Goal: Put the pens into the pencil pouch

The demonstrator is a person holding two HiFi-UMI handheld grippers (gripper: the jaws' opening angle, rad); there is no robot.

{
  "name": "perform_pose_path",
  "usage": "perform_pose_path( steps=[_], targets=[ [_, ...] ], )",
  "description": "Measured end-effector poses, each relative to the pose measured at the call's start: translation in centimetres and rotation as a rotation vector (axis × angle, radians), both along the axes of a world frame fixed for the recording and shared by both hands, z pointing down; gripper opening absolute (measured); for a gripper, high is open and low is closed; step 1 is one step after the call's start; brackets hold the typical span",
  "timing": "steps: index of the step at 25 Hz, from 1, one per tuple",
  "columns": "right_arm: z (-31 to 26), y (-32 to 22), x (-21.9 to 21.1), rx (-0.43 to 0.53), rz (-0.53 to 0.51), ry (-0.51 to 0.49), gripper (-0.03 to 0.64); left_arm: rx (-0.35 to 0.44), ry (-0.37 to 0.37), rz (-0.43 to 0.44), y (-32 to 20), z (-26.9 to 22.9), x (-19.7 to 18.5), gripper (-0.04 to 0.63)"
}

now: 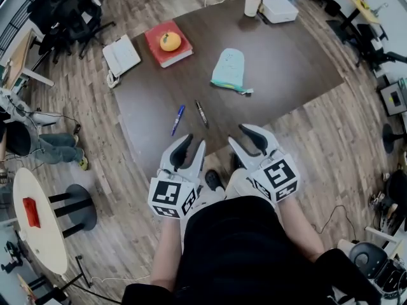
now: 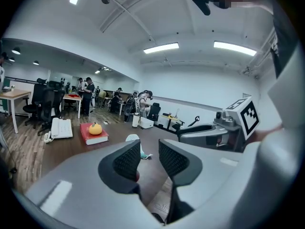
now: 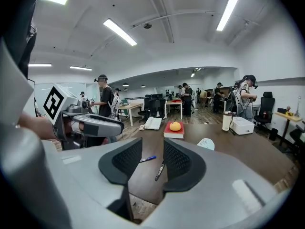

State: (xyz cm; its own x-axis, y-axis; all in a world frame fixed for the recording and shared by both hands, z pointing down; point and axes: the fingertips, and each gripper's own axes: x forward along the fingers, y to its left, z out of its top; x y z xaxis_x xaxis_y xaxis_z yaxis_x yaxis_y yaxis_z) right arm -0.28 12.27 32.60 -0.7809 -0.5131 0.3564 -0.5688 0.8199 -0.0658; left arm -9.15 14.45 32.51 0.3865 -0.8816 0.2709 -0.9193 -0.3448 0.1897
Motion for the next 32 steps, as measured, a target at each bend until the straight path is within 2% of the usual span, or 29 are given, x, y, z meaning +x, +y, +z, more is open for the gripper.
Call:
perform_pose_path(
  steps=[5, 9, 18, 24, 32],
  targets=[
    [0.4, -1.1, 0.3, -0.029, -0.021, -0.017, 0.123, -0.022, -0.008, -0.005, -0.8, 0.7, 0.6, 0.115],
    [0.3, -2.8, 0.0, -0.032, -0.063, -0.030, 0.123, -0.033, 0.028, -0.033, -2.5, 0.4, 0.7, 0.114],
    [1.2, -8.3, -0.4, -0.046, -0.168, -0.014, 0.123, -0.036, 0.018, -0.114, -7.3, -0.4, 0.9, 0.110],
    [2.2, -11.9, -0.3, -0.045, -0.211, 0.027, 0.123, -0.043, 0.039, -0.171, -9.8, -0.1, 0.8, 0.109],
    [5.6, -15.9, 0.1, -0.039, -0.276, 0.131, 0.123, -0.060, 0.042, -0.242, -13.0, 1.1, 1.3, 0.109]
  ],
)
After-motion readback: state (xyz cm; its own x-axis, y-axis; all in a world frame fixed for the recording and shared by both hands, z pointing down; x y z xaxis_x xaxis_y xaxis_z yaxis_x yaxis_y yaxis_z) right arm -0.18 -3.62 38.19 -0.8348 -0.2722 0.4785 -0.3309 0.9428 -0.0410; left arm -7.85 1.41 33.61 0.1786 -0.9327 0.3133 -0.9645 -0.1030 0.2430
